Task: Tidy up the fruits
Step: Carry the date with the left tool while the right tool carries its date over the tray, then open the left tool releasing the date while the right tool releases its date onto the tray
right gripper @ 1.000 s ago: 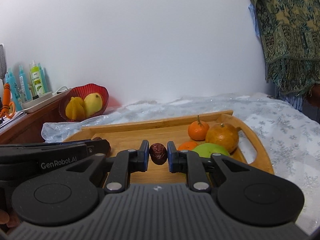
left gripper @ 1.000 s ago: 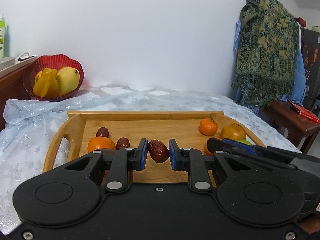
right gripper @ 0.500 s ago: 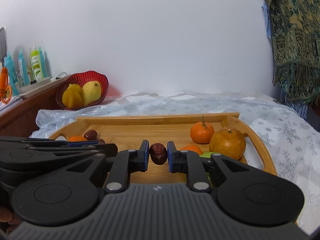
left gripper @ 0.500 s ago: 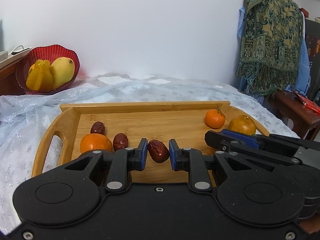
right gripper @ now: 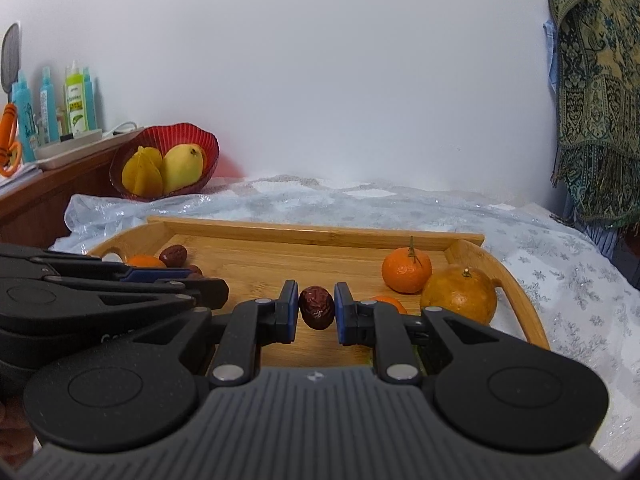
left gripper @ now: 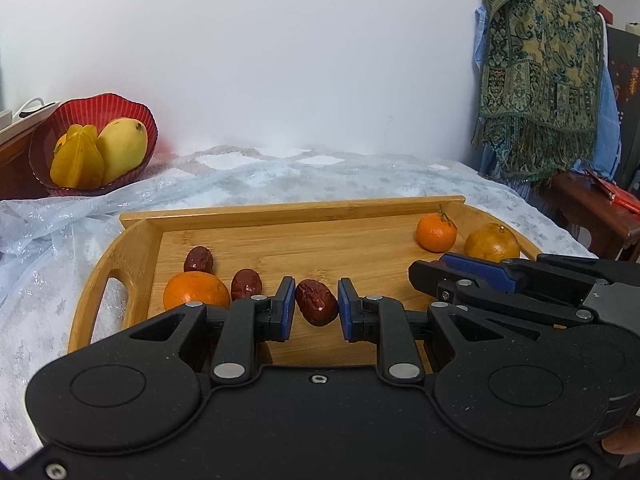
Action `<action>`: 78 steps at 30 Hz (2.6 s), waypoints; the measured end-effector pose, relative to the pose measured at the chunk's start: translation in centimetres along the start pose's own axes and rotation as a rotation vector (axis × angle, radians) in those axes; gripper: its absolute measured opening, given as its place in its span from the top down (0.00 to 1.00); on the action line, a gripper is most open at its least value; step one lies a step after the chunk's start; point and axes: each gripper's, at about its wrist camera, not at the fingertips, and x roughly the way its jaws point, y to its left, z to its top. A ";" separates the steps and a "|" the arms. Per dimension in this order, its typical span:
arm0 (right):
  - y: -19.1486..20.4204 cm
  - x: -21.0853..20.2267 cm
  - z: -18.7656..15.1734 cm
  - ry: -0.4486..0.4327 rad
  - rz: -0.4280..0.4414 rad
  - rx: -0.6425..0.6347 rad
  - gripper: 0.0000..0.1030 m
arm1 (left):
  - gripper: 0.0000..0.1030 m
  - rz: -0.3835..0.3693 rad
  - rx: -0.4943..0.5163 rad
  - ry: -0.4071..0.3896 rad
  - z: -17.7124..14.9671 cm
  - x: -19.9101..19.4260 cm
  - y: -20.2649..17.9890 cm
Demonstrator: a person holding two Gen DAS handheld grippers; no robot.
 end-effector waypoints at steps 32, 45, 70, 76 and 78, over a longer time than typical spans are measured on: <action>0.2 0.3 0.0 0.012 -0.015 -0.048 0.77 | 0.79 0.002 0.021 -0.006 -0.2 -0.1 -0.3; 0.3 0.9 0.6 0.075 -0.010 -0.099 0.75 | 0.79 0.000 0.025 0.002 0.0 0.0 -0.2; -0.3 0.5 1.2 0.075 -0.015 -0.079 0.57 | 0.67 -0.005 0.018 -0.001 0.1 -0.3 0.0; -0.8 -0.1 1.3 0.056 -0.025 -0.066 0.52 | 0.57 0.001 0.003 -0.011 0.3 -0.8 0.2; -0.9 -0.3 1.4 0.049 -0.027 -0.062 0.50 | 0.52 0.008 -0.003 -0.014 0.4 -1.0 0.4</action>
